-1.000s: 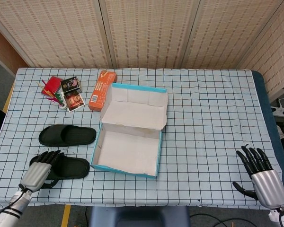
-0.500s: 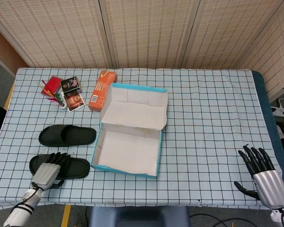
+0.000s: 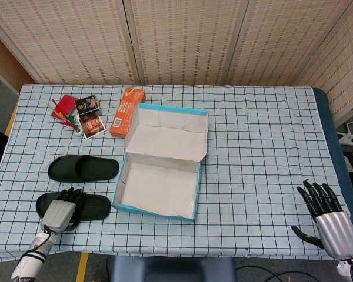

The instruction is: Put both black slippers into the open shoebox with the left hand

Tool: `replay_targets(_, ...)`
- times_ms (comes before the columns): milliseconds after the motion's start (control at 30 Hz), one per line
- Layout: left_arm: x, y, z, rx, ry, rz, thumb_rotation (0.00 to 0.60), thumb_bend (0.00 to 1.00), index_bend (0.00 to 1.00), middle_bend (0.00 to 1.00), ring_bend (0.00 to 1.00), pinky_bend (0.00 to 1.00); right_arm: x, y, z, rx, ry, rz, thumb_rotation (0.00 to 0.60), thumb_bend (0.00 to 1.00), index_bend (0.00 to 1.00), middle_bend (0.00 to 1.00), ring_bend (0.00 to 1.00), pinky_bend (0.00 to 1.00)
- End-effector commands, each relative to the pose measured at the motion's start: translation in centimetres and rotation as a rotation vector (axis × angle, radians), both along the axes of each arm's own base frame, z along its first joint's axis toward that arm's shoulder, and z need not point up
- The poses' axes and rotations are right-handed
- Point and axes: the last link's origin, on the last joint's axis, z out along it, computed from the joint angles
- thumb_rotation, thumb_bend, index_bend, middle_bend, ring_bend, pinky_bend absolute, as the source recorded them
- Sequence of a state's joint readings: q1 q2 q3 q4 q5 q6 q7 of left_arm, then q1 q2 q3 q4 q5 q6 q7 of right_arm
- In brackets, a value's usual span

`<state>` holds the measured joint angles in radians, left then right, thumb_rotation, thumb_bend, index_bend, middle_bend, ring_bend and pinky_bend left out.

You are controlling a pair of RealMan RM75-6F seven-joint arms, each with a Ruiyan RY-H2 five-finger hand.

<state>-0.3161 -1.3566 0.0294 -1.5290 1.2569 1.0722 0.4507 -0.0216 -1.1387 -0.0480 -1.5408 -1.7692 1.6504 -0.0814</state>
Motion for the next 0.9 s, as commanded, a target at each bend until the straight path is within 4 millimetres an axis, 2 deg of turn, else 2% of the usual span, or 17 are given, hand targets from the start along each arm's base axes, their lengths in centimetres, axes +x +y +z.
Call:
replay_targets(33,-0.1,0.0,0.1,0.014,-0.009,-0.009,0.600,0.44,0.38,0.44,0.41,0.34,0.0,0.0,0.0,-0.002,0.000,-0.001,0.478,0.12,0.00,0.00,0.00,0.00)
replay_targets(133,0.0,-0.1,0.7,0.041,-0.024,-0.024,0.600,0.49,0.44,0.52,0.48,0.41,0.0,0.0,0.0,0.000,0.000,-0.001,0.478,0.12,0.00,0.00,0.00,0.00)
replay_targets(333,1.2,-1.0,2.6,0.087,-0.070,-0.074,0.600,0.51,0.46,0.54,0.49,0.42,0.0,0.0,-0.3,0.010,0.002,0.000,0.477,0.12,0.00,0.00,0.00,0.00)
replay_targets(633,3.8,-1.1,7.2,0.221,-0.125,-0.182,0.600,0.53,0.51,0.59,0.53,0.47,0.1,0.1,-0.3,0.013,-0.001,0.005,0.478,0.12,0.00,0.00,0.00,0.00)
replay_targets(800,6.7,0.4,10.1,0.309,-0.184,-0.273,0.600,0.54,0.51,0.59,0.54,0.47,0.2,0.2,-0.4,0.019,-0.003,0.009,0.477,0.12,0.00,0.00,0.00,0.00)
replay_targets(900,9.3,1.6,10.7,0.290,-0.246,-0.333,0.600,0.54,0.51,0.58,0.54,0.47,0.2,0.2,-0.5,0.026,-0.002,0.011,0.478,0.12,0.00,0.00,0.00,0.00)
